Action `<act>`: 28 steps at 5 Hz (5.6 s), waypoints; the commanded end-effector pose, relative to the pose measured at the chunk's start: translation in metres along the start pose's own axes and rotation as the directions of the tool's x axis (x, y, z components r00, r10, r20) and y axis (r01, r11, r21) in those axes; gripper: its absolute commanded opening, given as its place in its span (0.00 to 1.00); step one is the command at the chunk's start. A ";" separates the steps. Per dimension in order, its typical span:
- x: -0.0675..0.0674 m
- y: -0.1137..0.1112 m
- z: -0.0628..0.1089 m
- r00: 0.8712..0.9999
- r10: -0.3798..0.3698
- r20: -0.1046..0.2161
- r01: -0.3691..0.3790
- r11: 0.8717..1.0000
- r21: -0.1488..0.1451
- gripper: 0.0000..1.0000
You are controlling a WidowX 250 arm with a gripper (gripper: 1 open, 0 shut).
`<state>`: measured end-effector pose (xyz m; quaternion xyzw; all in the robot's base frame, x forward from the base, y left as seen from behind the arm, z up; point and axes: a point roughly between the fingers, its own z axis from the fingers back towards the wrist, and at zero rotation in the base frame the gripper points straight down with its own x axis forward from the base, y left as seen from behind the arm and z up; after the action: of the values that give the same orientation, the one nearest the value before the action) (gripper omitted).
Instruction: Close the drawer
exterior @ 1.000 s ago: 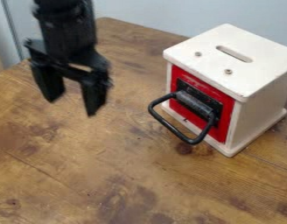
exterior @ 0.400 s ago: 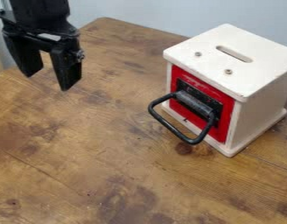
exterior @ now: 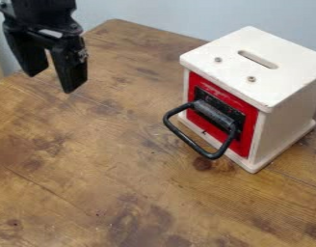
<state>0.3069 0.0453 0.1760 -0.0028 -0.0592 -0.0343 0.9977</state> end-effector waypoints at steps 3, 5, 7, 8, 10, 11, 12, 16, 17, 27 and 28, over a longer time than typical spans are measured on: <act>-0.007 -0.006 -0.009 0.998 -0.035 0.043 0.035 0.999 0.018 1.00; -0.013 -0.010 -0.002 0.996 -0.079 0.038 0.079 0.997 0.009 1.00; -0.011 -0.008 -0.017 0.999 0.019 0.038 -0.020 1.000 0.021 1.00; -0.011 -0.007 -0.024 0.998 0.064 0.024 -0.064 0.998 0.020 1.00; -0.007 -0.049 -0.015 0.998 0.068 0.013 -0.068 0.998 0.017 1.00; -0.015 -0.032 0.001 0.989 0.138 0.060 -0.140 0.990 0.024 1.00; -0.024 -0.011 0.013 0.974 0.224 0.030 -0.225 0.974 0.034 1.00; -0.023 0.005 -0.002 0.954 0.298 0.028 -0.299 0.953 0.046 1.00; -0.025 -0.006 0.001 0.971 0.240 0.014 -0.241 0.970 0.038 1.00; -0.016 -0.008 0.016 0.950 0.309 0.049 -0.312 0.949 0.042 1.00; -0.018 -0.026 0.002 0.972 0.230 0.051 -0.232 0.972 0.026 1.00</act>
<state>0.2876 0.0213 0.1595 0.0049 -0.0515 0.0858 0.9950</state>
